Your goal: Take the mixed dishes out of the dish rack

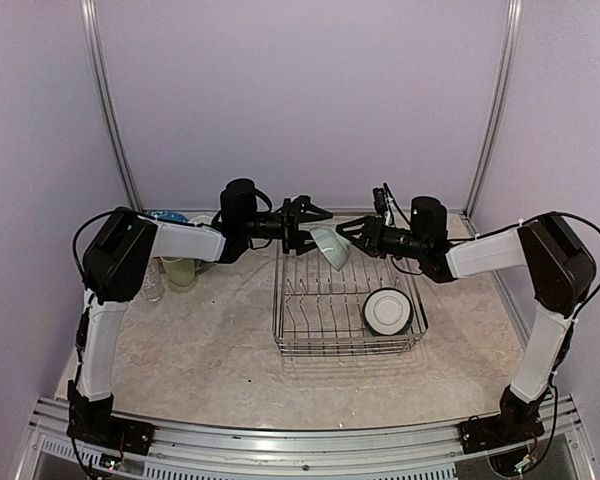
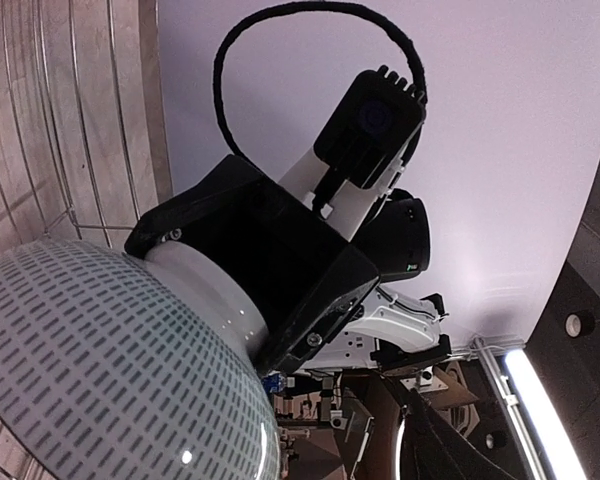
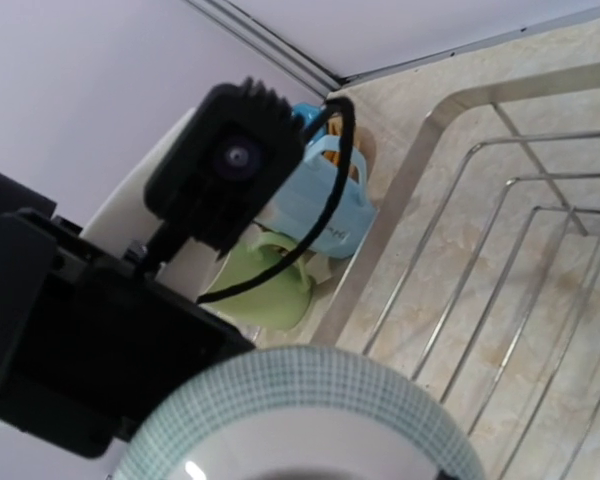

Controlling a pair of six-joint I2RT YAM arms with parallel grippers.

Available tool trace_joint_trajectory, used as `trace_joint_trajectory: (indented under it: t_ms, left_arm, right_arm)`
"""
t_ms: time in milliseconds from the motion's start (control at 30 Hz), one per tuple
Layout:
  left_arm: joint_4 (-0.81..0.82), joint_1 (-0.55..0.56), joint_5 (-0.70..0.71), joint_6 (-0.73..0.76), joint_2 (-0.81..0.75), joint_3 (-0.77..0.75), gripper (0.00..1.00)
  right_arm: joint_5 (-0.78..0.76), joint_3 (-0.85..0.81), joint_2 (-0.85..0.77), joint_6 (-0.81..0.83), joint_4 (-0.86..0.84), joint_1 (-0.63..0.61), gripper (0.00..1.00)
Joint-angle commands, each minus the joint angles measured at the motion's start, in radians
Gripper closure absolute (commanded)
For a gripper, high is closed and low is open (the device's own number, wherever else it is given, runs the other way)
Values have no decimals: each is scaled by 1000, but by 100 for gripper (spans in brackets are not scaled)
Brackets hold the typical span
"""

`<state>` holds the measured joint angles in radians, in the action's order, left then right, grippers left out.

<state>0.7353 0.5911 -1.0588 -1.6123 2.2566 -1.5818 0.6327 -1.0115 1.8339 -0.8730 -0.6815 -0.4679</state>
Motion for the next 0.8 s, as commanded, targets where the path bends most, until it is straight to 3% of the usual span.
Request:
trace_joint_trajectory:
  t_ms: [0,633,767]
  left_arm:
    - [87,7,-12,-54,26,-19,45]
    - [283,16,8,-217,83,-13,86]
    - [296,16,15,-225,85,-8,89]
  right_arm:
    - [9,14,-50,3,-80,-12,100]
    - [-4,28,-76,11,-92,-13,100]
    - [-3,27,-75,9,-96,-15,100]
